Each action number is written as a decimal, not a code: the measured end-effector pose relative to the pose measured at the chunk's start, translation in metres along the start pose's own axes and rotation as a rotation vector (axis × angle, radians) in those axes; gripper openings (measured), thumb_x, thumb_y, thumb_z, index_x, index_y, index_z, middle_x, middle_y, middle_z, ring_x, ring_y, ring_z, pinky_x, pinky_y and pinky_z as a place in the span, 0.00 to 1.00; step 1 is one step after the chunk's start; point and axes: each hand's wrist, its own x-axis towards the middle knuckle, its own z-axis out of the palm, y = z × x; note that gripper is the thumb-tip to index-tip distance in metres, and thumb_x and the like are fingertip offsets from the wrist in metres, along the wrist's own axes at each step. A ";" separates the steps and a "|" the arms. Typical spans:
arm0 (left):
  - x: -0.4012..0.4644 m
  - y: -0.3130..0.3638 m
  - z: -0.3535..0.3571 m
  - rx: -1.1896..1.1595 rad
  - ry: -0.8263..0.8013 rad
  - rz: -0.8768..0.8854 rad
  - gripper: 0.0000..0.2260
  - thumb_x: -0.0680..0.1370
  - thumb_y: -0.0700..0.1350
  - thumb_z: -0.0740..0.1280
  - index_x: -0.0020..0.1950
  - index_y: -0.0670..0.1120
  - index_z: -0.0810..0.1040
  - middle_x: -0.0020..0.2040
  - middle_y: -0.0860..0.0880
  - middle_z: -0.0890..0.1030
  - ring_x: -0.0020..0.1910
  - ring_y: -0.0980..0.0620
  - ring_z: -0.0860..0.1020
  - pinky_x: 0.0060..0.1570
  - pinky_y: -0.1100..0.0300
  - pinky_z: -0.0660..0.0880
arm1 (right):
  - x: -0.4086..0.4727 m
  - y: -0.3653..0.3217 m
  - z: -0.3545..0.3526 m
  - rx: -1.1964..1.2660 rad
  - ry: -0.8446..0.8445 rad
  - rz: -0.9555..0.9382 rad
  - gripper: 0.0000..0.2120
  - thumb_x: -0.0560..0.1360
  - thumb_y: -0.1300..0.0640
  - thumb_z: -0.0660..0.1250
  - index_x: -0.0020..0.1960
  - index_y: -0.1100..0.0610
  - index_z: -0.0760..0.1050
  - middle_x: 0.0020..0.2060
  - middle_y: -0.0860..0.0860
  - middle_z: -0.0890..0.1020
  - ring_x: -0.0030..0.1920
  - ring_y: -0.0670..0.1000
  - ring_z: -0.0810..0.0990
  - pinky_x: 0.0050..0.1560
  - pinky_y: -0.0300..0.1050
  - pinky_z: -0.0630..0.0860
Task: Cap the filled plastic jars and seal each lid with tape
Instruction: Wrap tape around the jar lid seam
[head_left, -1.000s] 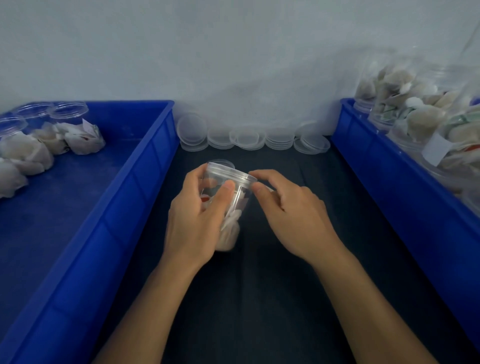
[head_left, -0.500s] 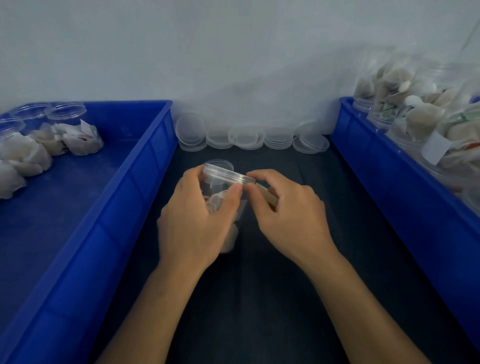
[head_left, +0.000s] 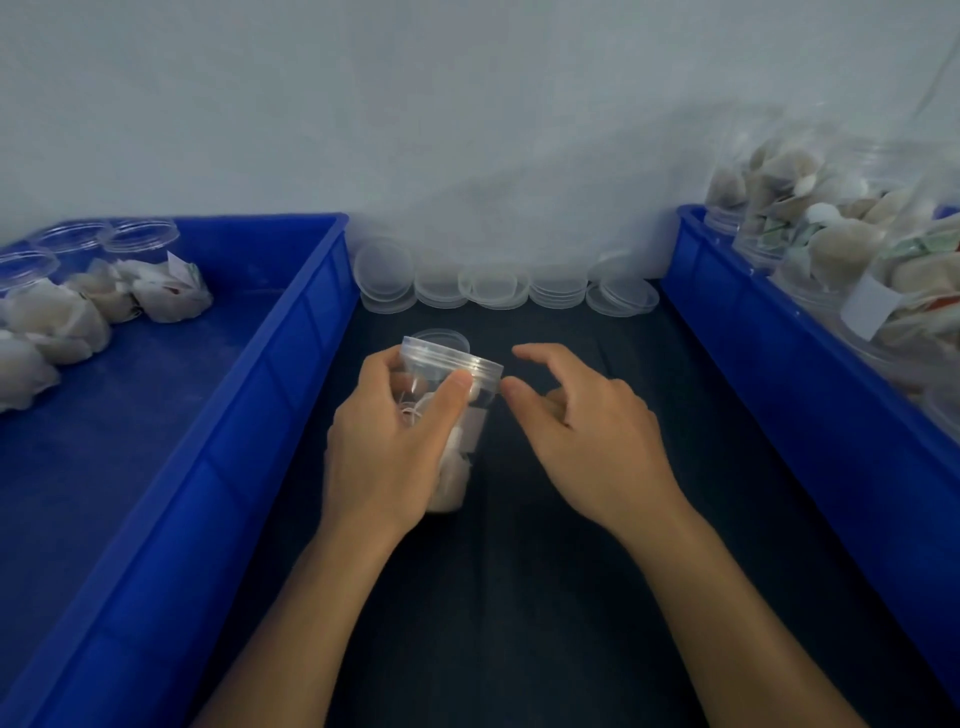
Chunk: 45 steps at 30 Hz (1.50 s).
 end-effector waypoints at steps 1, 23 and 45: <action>-0.001 0.000 0.000 -0.011 0.000 0.001 0.27 0.69 0.73 0.66 0.64 0.64 0.73 0.55 0.71 0.80 0.52 0.72 0.79 0.46 0.63 0.76 | 0.001 0.002 0.000 -0.013 0.005 0.001 0.19 0.82 0.33 0.58 0.70 0.36 0.70 0.33 0.35 0.80 0.34 0.43 0.79 0.47 0.52 0.79; 0.002 0.002 -0.012 -0.074 -0.202 -0.031 0.25 0.73 0.71 0.61 0.61 0.58 0.80 0.52 0.65 0.84 0.49 0.64 0.83 0.50 0.55 0.79 | -0.005 -0.007 -0.002 -0.027 0.028 -0.069 0.24 0.79 0.31 0.53 0.66 0.36 0.79 0.41 0.36 0.85 0.43 0.43 0.82 0.45 0.49 0.81; 0.000 0.006 -0.013 -0.183 -0.127 0.042 0.26 0.71 0.71 0.67 0.65 0.62 0.74 0.55 0.66 0.82 0.52 0.62 0.84 0.43 0.72 0.78 | -0.003 -0.003 -0.004 -0.112 0.040 -0.143 0.18 0.83 0.36 0.55 0.70 0.38 0.70 0.26 0.43 0.74 0.30 0.46 0.76 0.36 0.46 0.75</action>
